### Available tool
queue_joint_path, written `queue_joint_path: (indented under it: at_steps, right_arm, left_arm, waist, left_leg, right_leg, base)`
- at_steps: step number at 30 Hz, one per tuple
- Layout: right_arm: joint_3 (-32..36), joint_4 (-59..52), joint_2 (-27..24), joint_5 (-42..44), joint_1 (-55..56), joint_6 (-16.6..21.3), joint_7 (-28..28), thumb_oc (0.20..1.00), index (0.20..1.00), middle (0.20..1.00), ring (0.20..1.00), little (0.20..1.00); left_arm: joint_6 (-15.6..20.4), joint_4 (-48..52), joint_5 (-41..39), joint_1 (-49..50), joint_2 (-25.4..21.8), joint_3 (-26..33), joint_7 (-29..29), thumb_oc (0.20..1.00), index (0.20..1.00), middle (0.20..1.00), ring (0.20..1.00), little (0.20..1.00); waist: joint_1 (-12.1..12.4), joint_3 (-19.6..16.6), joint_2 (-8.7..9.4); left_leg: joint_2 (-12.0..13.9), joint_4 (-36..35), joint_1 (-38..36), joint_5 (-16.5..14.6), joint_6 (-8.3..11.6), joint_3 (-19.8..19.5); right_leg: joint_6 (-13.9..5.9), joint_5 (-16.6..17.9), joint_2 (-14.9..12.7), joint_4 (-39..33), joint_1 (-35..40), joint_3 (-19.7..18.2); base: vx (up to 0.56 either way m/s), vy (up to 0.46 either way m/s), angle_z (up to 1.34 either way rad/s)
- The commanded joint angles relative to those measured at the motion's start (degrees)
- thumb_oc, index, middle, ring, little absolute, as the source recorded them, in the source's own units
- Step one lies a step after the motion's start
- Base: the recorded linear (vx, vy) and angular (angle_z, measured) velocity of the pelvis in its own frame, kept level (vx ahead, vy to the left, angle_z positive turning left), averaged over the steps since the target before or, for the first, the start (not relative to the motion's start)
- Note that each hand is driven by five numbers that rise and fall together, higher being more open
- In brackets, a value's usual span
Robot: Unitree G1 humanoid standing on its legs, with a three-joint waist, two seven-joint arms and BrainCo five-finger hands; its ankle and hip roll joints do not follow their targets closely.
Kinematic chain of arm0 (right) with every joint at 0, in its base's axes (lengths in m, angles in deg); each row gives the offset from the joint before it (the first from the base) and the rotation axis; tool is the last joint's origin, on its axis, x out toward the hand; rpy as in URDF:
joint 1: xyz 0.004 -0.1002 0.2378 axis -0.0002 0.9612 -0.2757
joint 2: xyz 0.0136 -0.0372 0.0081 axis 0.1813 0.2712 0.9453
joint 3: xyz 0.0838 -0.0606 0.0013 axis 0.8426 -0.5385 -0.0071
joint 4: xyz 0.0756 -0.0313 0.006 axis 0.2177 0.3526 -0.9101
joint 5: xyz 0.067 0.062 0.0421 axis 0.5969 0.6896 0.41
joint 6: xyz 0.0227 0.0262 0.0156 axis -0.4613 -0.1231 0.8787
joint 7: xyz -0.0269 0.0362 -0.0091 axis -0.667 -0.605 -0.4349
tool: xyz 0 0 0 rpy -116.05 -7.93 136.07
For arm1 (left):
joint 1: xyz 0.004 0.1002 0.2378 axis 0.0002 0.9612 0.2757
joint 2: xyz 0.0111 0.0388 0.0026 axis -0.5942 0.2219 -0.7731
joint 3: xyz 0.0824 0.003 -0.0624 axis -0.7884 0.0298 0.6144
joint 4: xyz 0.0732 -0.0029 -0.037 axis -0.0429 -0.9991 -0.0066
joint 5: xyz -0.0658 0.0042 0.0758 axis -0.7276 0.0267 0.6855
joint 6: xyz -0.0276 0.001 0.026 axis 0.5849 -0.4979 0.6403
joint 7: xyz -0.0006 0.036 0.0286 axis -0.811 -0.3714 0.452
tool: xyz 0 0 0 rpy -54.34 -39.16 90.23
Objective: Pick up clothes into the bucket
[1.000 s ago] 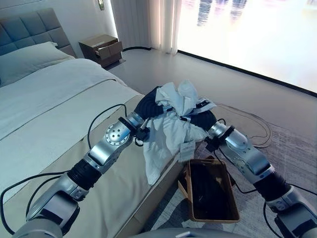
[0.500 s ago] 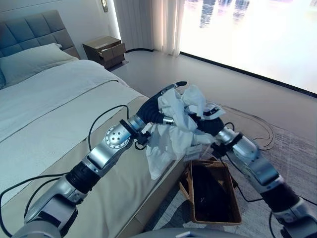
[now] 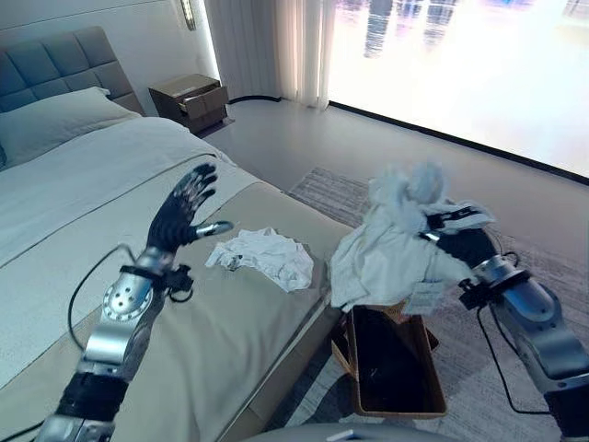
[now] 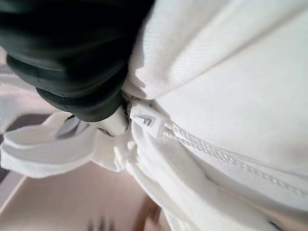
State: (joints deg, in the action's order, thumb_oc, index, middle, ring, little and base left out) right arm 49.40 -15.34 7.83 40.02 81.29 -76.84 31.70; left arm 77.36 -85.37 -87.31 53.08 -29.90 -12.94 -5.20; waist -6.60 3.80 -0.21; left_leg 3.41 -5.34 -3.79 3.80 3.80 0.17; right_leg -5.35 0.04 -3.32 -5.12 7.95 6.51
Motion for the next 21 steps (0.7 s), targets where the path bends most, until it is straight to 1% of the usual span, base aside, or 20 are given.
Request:
queue_joint_path:
  at_steps: [1,5,7,9,10,11,13,14,16,17,18,19,20,21]
  right_arm:
    - [3.4,0.8,2.4,-0.2,-3.3,4.5,-3.9,0.200,0.200,0.200,0.200,0.200]
    - [4.3,4.7,3.7,-1.8,-3.6,4.8,-6.6,0.200,0.200,0.200,0.200,0.200]
    - [4.0,7.9,4.6,-3.1,-4.0,4.7,-8.7,0.200,0.200,0.200,0.200,0.200]
    - [3.4,13.3,5.8,-7.3,-5.7,4.5,-13.3,0.200,0.200,0.200,0.200,0.200]
    - [3.1,14.8,5.9,-8.7,-6.4,4.5,-14.4,0.200,0.200,0.200,0.200,0.200]
    - [2.9,14.9,5.9,-8.7,-6.6,4.5,-14.5,0.200,0.200,0.200,0.200,0.200]
    - [2.0,20.6,6.5,-12.7,-8.5,4.3,-20.1,0.200,0.200,0.200,0.200,0.200]
    - [1.9,20.8,6.5,-12.7,-8.7,4.4,-20.2,0.200,0.200,0.200,0.200,0.200]
    - [1.3,24.3,6.8,-14.0,-9.9,4.5,-23.5,0.200,0.200,0.200,0.200,0.200]
    - [0.0,28.3,5.9,-15.3,-12.1,4.6,-27.0,0.200,0.200,0.200,0.200,0.200]
    - [0.0,28.5,5.9,-15.3,-12.3,4.7,-27.0,0.200,0.200,0.200,0.200,0.200]
    - [-1.3,32.2,5.5,-14.9,-14.5,4.4,-29.3,0.200,0.200,0.200,0.200,0.200]
    - [-1.4,32.4,5.4,-14.8,-14.7,4.5,-29.3,0.200,0.200,0.200,0.200,0.200]
    - [-2.5,35.2,4.3,-14.6,-17.0,4.2,-30.9,0.200,0.200,0.200,0.200,0.200]
  left_arm:
    - [2.3,-2.5,2.9,-1.6,-0.4,4.3,1.9,1.000,1.000,1.000,1.000,1.000]
    - [2.2,-5.2,4.5,-0.2,1.2,5.3,3.2,1.000,1.000,1.000,1.000,1.000]
    - [2.1,-7.8,4.5,0.5,3.0,5.8,4.8,1.000,1.000,1.000,1.000,1.000]
    - [2.2,-11.2,4.7,1.2,6.1,6.5,7.6,1.000,1.000,1.000,1.000,1.000]
    - [2.3,-12.3,4.6,1.5,7.1,6.7,8.6,1.000,1.000,1.000,1.000,1.000]
    - [2.3,-12.4,4.6,1.4,7.1,6.7,8.6,1.000,1.000,1.000,1.000,1.000]
    - [3.1,-18.0,5.5,2.2,11.1,7.1,13.7,1.000,1.000,1.000,1.000,1.000]
    - [3.2,-18.1,5.6,2.1,11.1,7.1,13.8,1.000,1.000,1.000,1.000,1.000]
    - [3.2,-22.0,7.7,2.2,12.4,6.5,17.0,1.000,1.000,1.000,1.000,1.000]
    - [3.4,-26.5,8.9,2.2,13.4,5.6,20.6,1.000,1.000,1.000,1.000,1.000]
    - [3.5,-26.6,8.9,2.1,13.4,5.6,20.6,1.000,1.000,1.000,1.000,1.000]
    - [3.4,-30.9,8.5,1.8,14.5,4.9,23.1,1.000,1.000,1.000,1.000,1.000]
    - [3.4,-31.1,8.5,1.6,14.6,4.9,23.1,1.000,1.000,1.000,1.000,1.000]
    - [3.1,-34.3,9.1,2.1,15.0,3.2,24.1,1.000,1.000,1.000,1.000,1.000]
  waist:
    - [0.7,-0.3,2.04]
    - [0.9,1.2,1.78]
    - [1.1,3.0,1.61]
    - [1.7,6.0,1.05]
    - [1.9,6.8,0.81]
    - [1.8,6.6,0.76]
    - [2.7,9.5,0.02]
    - [2.6,9.5,-0.03]
    - [3.0,11.1,-0.47]
    - [3.4,14.0,-1.19]
    - [3.4,13.9,-1.23]
    - [3.9,16.2,-2.06]
    - [3.8,16.2,-2.10]
    - [4.0,18.6,-3.07]
  left_leg:
    - [-2.4,2.5,-3.7,-7.0,-2.05,0.8]
    - [-2.5,3.2,-1.7,-6.8,-2.18,0.5]
    - [-2.7,4.0,0.6,-6.4,-2.34,0.4]
    - [-3.2,6.0,4.7,-5.8,-2.48,0.2]
    - [-3.3,6.6,6.1,-5.7,-2.54,0.2]
    - [-3.3,6.8,6.5,-5.7,-2.55,0.2]
    - [-3.9,8.8,9.9,-5.4,-2.60,-0.2]
    - [-4.0,9.0,10.1,-5.5,-2.61,-0.2]
    - [-4.3,10.1,11.6,-5.4,-2.59,-0.5]
    - [-4.5,12.2,13.7,-5.6,-2.56,-0.7]
    - [-4.5,12.4,13.9,-5.7,-2.56,-0.7]
    - [-4.7,14.5,16.2,-5.8,-2.55,-0.8]
    - [-4.8,14.8,16.5,-5.9,-2.55,-0.8]
    - [-4.9,16.7,19.1,-6.1,-2.51,-0.7]
  right_leg:
    - [-1.21,-1.8,-1.1,4.4,-3.6,-2.2]
    - [-1.11,-1.7,-1.1,5.4,-5.7,-2.1]
    - [-0.98,-1.5,-1.2,6.3,-7.9,-2.1]
    - [-0.82,-1.0,-1.5,8.2,-11.9,-1.9]
    - [-0.79,-1.0,-1.6,8.9,-13.3,-1.8]
    - [-0.79,-1.0,-1.6,9.1,-13.7,-1.9]
    - [-0.56,-0.8,-1.9,10.8,-16.7,-1.7]
    - [-0.56,-0.9,-1.9,11.0,-16.9,-1.7]
    - [-0.42,-1.0,-2.1,11.9,-18.3,-1.6]
    - [-0.27,-1.2,-2.6,14.0,-20.6,-1.7]
    - [-0.27,-1.3,-2.6,14.2,-20.8,-1.8]
    - [0.02,-1.7,-3.1,16.4,-23.1,-2.0]
    - [0.01,-1.8,-3.2,16.7,-23.3,-2.0]
    - [0.25,-2.5,-3.8,19.1,-26.2,-2.1]
  base:
    - [-0.05,-0.014,-0.01]
    - [-0.07,-0.010,-0.01]
    - [-0.20,-0.014,0.00]
    - [-0.24,-0.008,-0.02]
    - [-0.13,-0.003,-0.02]
    - [-0.11,-0.006,-0.01]
    - [-0.10,-0.013,0.04]
    - [-0.06,-0.012,0.04]
    - [-0.05,-0.008,0.01]
    - [-0.10,-0.011,0.01]
    - [-0.15,-0.004,0.01]
    - [-0.06,0.001,0.00]
    - [-0.13,0.002,0.07]
    - [-0.07,0.002,0.11]
